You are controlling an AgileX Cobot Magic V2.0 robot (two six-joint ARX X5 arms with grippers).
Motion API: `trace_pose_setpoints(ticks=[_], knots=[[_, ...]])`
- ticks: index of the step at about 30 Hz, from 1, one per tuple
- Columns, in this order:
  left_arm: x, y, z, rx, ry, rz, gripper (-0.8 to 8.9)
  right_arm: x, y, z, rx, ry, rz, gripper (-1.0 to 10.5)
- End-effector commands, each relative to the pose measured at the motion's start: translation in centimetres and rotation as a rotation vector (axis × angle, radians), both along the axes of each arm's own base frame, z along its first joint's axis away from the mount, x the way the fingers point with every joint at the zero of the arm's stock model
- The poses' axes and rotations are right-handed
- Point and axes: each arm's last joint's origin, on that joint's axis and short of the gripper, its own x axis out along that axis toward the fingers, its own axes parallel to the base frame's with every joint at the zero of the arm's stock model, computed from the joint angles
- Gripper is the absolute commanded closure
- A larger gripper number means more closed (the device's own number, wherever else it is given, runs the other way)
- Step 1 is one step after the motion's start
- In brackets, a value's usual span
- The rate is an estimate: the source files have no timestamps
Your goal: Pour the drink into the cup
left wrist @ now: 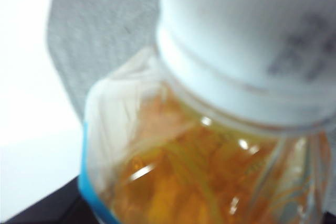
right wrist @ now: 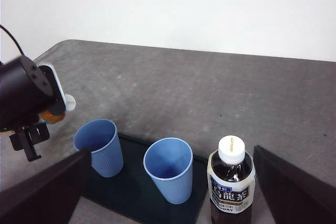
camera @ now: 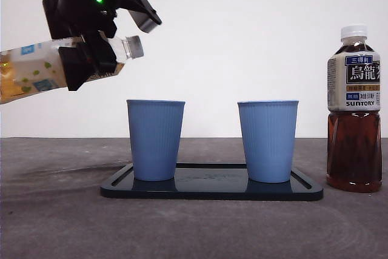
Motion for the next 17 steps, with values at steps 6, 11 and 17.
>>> trace_pose_setpoints(ticks=[6, 11, 17], knots=[[-0.38, -1.51, 0.67, 0.150, -0.072, -0.052, 5.66, -0.11, 0.02, 0.55, 0.016, -0.012, 0.006, 4.5], [-0.51, -1.33, 0.66, 0.177, -0.063, -0.049, 5.66, -0.14, 0.00, 0.44, 0.011, -0.001, 0.005, 4.5], [-0.50, -1.34, 0.62, 0.179, -0.061, -0.050, 5.66, -0.17, -0.01, 0.28, 0.005, 0.014, 0.005, 4.5]])
